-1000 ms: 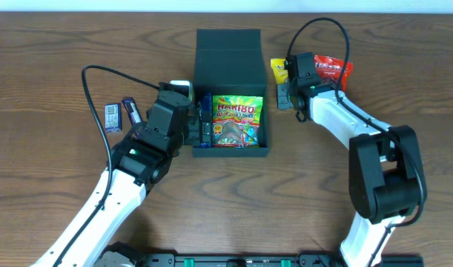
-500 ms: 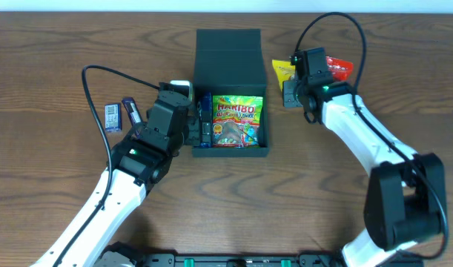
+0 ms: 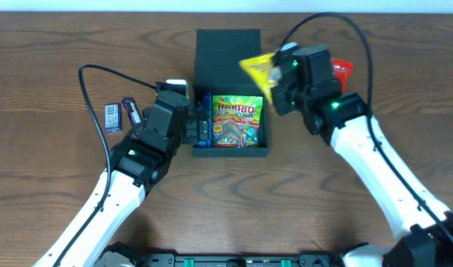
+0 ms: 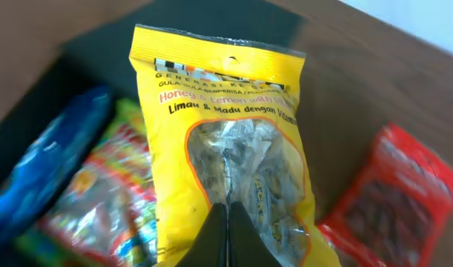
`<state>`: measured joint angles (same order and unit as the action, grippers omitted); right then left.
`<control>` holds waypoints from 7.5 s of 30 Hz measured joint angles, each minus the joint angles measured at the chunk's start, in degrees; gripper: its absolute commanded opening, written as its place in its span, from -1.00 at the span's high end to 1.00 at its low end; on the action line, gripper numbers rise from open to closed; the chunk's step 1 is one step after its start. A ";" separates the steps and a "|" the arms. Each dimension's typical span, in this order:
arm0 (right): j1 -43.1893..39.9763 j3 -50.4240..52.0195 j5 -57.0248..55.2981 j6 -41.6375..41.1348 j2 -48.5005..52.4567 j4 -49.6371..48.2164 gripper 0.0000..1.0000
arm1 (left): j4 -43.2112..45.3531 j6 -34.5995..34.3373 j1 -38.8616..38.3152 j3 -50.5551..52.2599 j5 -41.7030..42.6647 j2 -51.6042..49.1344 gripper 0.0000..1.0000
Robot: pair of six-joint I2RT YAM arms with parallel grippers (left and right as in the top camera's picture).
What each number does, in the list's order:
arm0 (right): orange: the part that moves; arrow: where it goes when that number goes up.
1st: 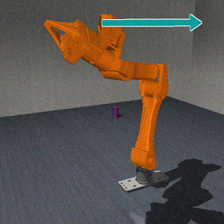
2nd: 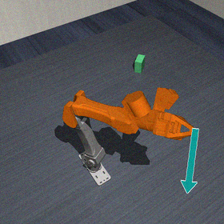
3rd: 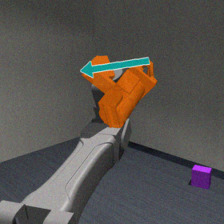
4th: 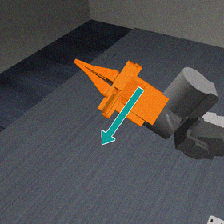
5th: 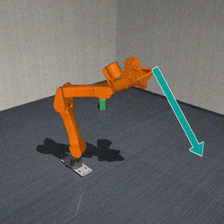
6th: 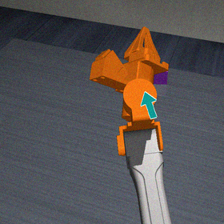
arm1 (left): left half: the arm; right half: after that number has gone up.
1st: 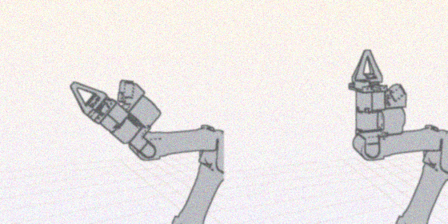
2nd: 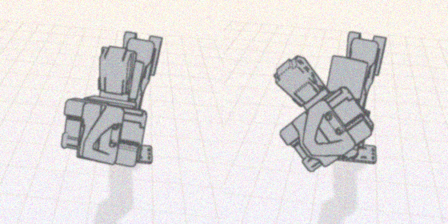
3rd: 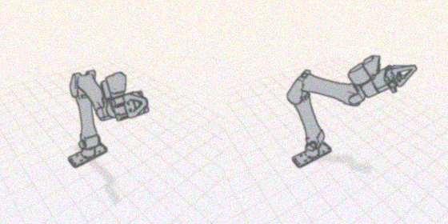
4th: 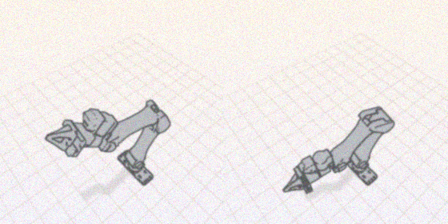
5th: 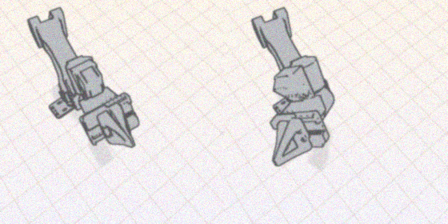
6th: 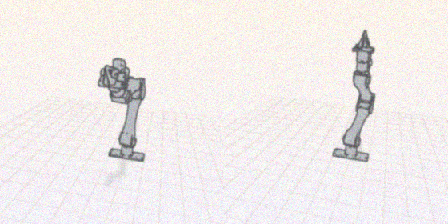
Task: Pack container
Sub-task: 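Lift the yellow bag and lower it into the box, then open right gripper and move it to the red Hacks bag, then grasp the red Hacks Original bag with the right gripper, then carry the red bag left and push it into the box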
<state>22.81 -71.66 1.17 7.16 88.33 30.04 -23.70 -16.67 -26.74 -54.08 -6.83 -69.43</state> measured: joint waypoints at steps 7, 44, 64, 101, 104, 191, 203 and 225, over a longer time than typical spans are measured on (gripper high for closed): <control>4.07 0.04 7.28 14.99 0.04 0.81 0.97 | -0.44 0.44 0.00 0.00 -1.36 8.66 -0.91; 4.20 0.13 7.43 9.25 7.78 0.15 0.97 | -6.03 0.68 0.00 0.00 -4.11 14.14 -0.90; 6.05 0.15 13.64 5.90 20.24 0.02 0.97 | -6.08 1.09 0.00 0.00 -4.15 14.14 -0.91; -13.73 0.17 -4.85 -9.07 -2.49 -3.93 0.88 | -6.36 1.09 0.00 0.00 -4.15 14.14 -0.91; -17.35 0.17 -5.33 -10.12 -0.04 -3.96 0.54 | -6.36 1.11 0.00 0.00 -4.15 14.14 -0.91; -2.43 0.22 23.50 17.77 -1.11 5.90 0.97 | -6.05 1.51 0.00 0.00 -5.64 21.46 -0.91; 2.27 0.22 27.50 41.79 5.68 9.79 0.97 | -10.47 1.51 0.00 0.00 -6.05 26.84 -0.90; 2.25 0.13 24.33 45.83 17.79 6.86 0.97 | -11.96 1.51 0.00 0.00 -6.05 26.84 -0.91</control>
<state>25.06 -71.53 25.50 52.99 106.13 36.91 -35.66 -15.16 -26.74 -54.08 -12.88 -42.59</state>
